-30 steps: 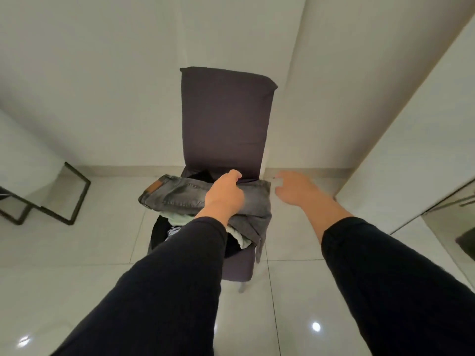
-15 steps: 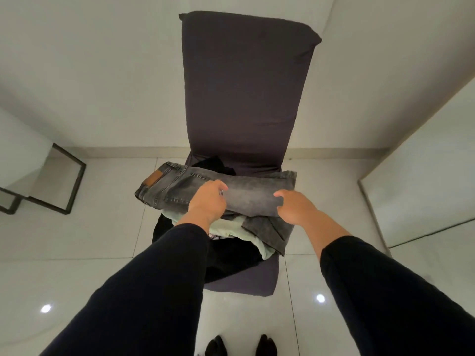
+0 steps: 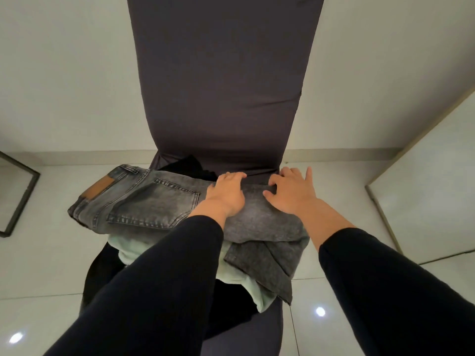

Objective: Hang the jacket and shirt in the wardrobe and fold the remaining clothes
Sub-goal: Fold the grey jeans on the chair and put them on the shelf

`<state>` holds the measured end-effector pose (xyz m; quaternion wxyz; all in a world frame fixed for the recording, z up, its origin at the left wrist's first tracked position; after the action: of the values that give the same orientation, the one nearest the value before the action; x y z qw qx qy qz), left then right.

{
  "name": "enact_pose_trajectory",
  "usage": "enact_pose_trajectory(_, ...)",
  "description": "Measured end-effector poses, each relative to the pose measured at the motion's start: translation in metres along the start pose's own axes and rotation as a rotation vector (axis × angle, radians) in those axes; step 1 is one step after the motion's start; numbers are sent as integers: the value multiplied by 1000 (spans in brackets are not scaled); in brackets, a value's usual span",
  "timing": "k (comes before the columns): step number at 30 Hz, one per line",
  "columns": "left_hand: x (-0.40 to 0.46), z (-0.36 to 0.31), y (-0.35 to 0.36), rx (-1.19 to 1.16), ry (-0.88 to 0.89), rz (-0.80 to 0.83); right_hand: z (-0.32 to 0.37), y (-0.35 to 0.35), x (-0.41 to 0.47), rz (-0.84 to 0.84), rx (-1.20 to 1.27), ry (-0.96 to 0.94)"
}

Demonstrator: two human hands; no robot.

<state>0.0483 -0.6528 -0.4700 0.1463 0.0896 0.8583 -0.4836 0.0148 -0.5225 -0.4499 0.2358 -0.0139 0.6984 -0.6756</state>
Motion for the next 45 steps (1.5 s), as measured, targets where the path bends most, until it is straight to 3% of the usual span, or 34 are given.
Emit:
enact_pose_trajectory(3, 4, -7, 15, 8, -4, 64, 13, -7, -6, -88, 1, -86)
enact_pose_trajectory(7, -7, -19, -3, 163, 107, -5, 15, -24, -32, -233, 90, -141)
enact_pose_trajectory(12, -44, -21, -36, 282, 199, -8, 21, -37, -55, -165, 54, -158)
enact_pose_trajectory(17, -91, -13, -42, 415, 70, 197, 48, -48, -81, -37, 50, -244)
enact_pose_trajectory(21, -135, -4, -37, 483, 10, 270, 68, -36, -119, 98, -14, -321)
enact_pose_trajectory(27, -187, -6, -44, 523, 116, 122, 77, -28, -144, 204, -177, -272)
enact_pose_trajectory(34, -199, -6, -87, 543, 98, 11, 91, -66, -160, 64, 181, -236)
enact_pose_trajectory(38, -197, -30, -111, 555, 112, 26, 101, -111, -165, -8, 426, -262)
enact_pose_trajectory(41, -191, -60, -122, 459, 111, 37, 99, -134, -161, 33, 564, -250)
enact_pose_trajectory(45, -181, -91, -125, 376, 27, 152, 82, -160, -160, 19, 779, -176)
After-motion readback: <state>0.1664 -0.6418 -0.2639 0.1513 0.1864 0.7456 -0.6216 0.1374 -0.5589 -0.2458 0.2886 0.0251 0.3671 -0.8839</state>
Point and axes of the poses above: each hand's wrist, its own x-axis towards the middle knuckle, its own y-axis out of the palm, z = x × y, the point moved 10 cm from there along x, towards the middle knuckle, and after that the axes turned 5 degrees about z, right-handed, at the moved point
